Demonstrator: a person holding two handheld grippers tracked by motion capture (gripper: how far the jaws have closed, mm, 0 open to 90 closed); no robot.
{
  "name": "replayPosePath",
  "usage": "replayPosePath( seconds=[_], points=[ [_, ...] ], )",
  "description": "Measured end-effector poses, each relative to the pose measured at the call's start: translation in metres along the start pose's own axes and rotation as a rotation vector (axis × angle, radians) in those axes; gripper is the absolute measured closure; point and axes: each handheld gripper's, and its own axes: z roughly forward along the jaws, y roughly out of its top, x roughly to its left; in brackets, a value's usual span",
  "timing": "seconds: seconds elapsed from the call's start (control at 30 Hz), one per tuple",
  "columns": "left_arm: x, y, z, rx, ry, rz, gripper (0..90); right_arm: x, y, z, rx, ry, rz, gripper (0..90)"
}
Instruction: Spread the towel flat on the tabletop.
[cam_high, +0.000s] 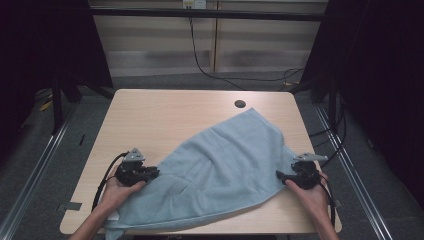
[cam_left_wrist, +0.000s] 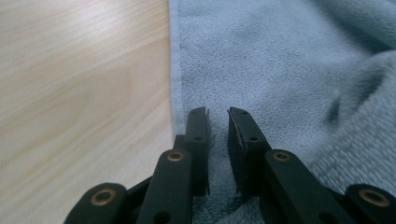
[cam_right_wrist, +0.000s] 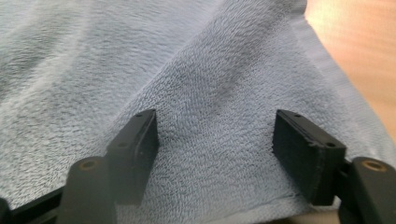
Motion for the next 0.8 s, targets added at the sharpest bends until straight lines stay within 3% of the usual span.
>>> replayPosePath(
  seconds=[0.1, 0.2, 0.23, 0.3, 0.37, 0.43, 0.47, 0.6, 0.73, 0.8],
  points=[
    [0.002, -0.005, -0.004, -0.005, -0.015, -0.030, 79.0, -0.003, 0.018, 0.017, 0.003, -0.003, -0.002, 29.6],
    [0.001, -0.006, -0.007, -0.003, -0.022, -0.033, 77.8, -0.004, 0.031, 0.029, 0.005, 0.008, 0.009, 29.6],
    [0.000, -0.006, -0.008, 0.002, -0.028, -0.026, 77.0, -0.002, 0.035, 0.031, -0.010, 0.027, 0.026, 31.0],
    [-0.001, -0.005, -0.011, -0.011, -0.040, -0.020, 77.3, 0.011, 0.039, 0.029, -0.047, 0.072, 0.012, 32.7],
    [0.000, -0.003, -0.014, -0.031, -0.055, -0.015, 81.4, 0.039, 0.044, 0.021, -0.060, 0.136, -0.052, 32.7],
    [0.000, 0.001, -0.016, -0.044, -0.054, -0.011, 85.3, 0.063, 0.047, 0.012, -0.086, 0.216, -0.082, 33.5],
    [0.000, 0.003, -0.017, -0.051, -0.056, -0.011, 86.5, 0.082, 0.048, 0.007, -0.094, 0.278, -0.107, 35.5],
    [0.004, 0.009, -0.009, -0.041, -0.062, -0.019, 82.0, 0.139, 0.043, 0.001, -0.069, 0.459, -0.198, 41.0],
    [0.005, 0.013, 0.005, -0.011, -0.033, -0.019, 69.6, 0.186, 0.034, 0.008, -0.025, 0.553, -0.297, 40.6],
    [0.004, 0.014, 0.010, -0.007, -0.020, -0.012, 65.3, 0.199, 0.035, 0.014, -0.021, 0.571, -0.314, 38.6]
  ],
)
